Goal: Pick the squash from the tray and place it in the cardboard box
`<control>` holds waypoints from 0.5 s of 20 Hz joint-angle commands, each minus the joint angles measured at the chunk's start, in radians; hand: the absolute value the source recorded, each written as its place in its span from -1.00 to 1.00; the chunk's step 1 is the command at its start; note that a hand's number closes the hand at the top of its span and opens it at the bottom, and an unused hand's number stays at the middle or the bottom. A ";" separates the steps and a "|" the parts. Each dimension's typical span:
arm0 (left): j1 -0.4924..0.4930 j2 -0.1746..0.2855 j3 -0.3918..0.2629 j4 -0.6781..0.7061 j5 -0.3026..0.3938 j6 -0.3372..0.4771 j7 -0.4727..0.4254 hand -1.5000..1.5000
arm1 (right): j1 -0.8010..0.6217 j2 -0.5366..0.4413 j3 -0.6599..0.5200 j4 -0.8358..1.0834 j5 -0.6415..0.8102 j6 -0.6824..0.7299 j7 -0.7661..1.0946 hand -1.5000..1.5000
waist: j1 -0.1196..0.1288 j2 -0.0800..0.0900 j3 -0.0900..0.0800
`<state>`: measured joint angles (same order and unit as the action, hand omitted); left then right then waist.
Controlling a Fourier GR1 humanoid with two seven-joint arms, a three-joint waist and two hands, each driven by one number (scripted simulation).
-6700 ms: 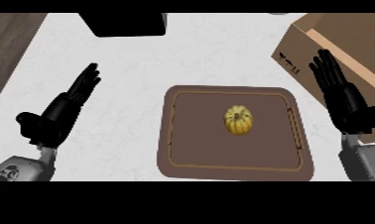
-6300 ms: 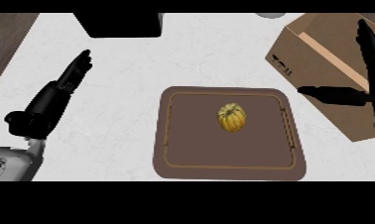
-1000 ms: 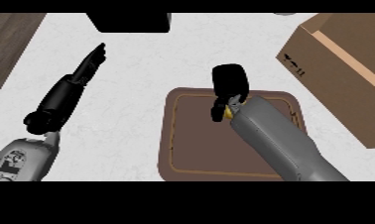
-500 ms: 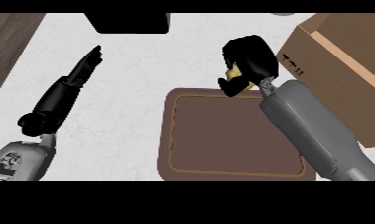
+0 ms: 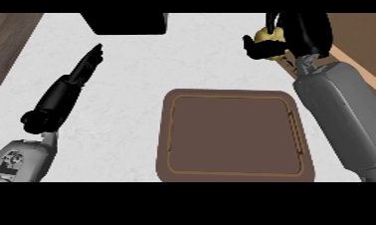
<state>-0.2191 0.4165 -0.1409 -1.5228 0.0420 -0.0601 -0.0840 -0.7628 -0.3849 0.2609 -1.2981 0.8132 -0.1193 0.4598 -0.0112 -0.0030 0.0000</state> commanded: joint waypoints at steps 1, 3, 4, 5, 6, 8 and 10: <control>0.028 0.008 0.007 -0.011 -0.001 -0.027 -0.032 0.00 | -0.039 -0.016 -0.113 0.015 0.012 -0.029 0.106 1.00 | 0.014 0.002 0.000; 0.029 0.008 0.010 -0.062 0.003 -0.028 0.005 0.00 | -0.045 -0.049 -0.181 0.097 -0.009 -0.064 0.054 1.00 | 0.023 0.003 0.000; 0.014 -0.025 -0.010 -0.032 -0.030 0.010 0.009 0.00 | -0.062 -0.116 -0.234 0.101 -0.044 -0.035 0.022 1.00 | 0.015 0.004 0.000; -0.020 -0.003 0.025 0.043 -0.008 -0.037 -0.018 0.00 | -0.037 -0.094 -0.229 0.113 -0.023 -0.074 0.015 1.00 | 0.011 0.006 0.000; -0.028 -0.022 0.005 -0.023 -0.016 -0.020 0.046 0.00 | -0.023 -0.111 -0.260 0.158 -0.050 -0.083 -0.044 1.00 | 0.016 0.005 0.001; 0.003 -0.008 0.020 -0.046 -0.005 -0.038 0.031 0.00 | -0.054 -0.158 -0.314 0.235 -0.069 -0.067 -0.078 1.00 | 0.024 0.007 0.001; 0.019 -0.025 0.019 -0.022 -0.040 -0.019 -0.002 0.00 | -0.092 -0.209 -0.333 0.275 -0.065 -0.017 -0.095 1.00 | 0.023 0.006 0.000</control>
<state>-0.2153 0.4010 -0.1295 -1.5469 0.0215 -0.0828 -0.0705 -0.8137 -0.5194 -0.0012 -1.1278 0.7627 -0.1584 0.4233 0.0055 0.0016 0.0003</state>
